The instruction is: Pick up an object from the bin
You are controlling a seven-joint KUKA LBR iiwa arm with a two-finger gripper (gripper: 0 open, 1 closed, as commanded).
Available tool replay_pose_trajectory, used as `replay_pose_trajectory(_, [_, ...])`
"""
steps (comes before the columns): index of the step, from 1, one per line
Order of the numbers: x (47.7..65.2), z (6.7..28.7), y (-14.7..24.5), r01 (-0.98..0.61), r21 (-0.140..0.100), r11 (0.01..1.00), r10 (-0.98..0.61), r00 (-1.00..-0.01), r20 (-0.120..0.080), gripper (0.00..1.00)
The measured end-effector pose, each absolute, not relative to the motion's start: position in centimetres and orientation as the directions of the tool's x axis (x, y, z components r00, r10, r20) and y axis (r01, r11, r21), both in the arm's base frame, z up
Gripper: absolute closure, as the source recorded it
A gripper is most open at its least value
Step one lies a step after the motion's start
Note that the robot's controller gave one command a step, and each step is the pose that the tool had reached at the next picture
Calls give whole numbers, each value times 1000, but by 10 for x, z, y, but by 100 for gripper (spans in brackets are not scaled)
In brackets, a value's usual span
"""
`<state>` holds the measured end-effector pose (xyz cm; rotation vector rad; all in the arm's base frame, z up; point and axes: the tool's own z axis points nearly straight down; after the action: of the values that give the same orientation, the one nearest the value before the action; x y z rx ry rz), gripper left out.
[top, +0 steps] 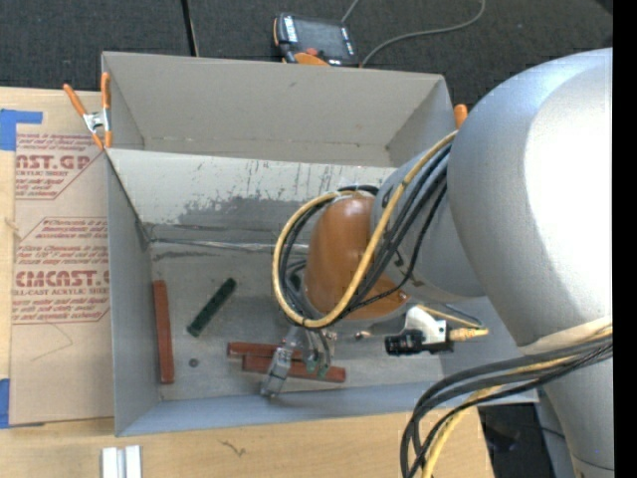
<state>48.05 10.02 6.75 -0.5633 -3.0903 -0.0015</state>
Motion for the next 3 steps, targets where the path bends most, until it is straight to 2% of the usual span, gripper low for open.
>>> replay_pose_trajectory(1, [480,68,100,353,1,936,353,-936,2,100])
replay_pose_trajectory(2, [481,101,101,352,2,936,352,-936,0,100])
replay_pose_trajectory(3, [480,111,101,352,1,936,352,-936,1,100])
